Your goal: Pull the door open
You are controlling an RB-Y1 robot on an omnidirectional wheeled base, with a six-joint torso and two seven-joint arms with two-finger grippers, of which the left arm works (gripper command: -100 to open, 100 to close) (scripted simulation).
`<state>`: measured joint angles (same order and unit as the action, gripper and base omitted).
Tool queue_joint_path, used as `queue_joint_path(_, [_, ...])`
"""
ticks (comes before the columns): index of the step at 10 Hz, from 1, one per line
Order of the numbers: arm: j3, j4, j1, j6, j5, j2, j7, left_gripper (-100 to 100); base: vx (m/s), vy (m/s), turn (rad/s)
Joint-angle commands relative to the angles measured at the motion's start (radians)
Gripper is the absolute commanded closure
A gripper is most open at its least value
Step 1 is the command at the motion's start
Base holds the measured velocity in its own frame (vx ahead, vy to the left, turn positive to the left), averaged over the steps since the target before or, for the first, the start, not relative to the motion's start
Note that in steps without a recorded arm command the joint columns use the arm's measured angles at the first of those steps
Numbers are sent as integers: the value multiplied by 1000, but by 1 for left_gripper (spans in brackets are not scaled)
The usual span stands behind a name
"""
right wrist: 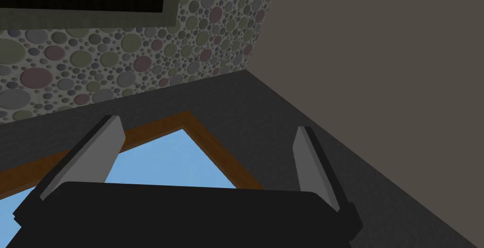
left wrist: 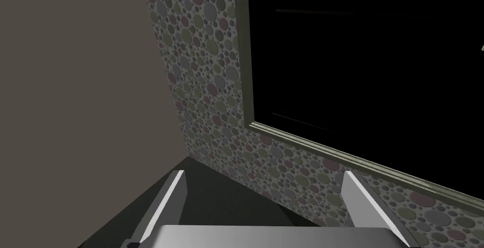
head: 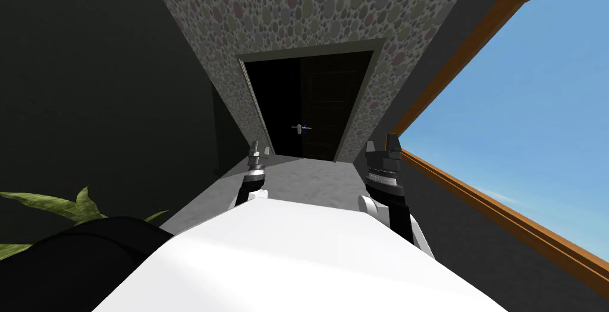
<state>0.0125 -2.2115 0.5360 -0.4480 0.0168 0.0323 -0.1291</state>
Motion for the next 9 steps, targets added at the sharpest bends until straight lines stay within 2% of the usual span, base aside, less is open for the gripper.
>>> queue_joint_path(1, [4, 13, -1, 2, -7, -11, 3, -100, 83, -87, -9])
queue_joint_path(4, [11, 34, -2, 5, -18, -26, 7, -100, 176, 38, -76])
queue_joint_path(9, [31, 99, -5, 14, -51, -65, 20, -100, 185, 17, -93])
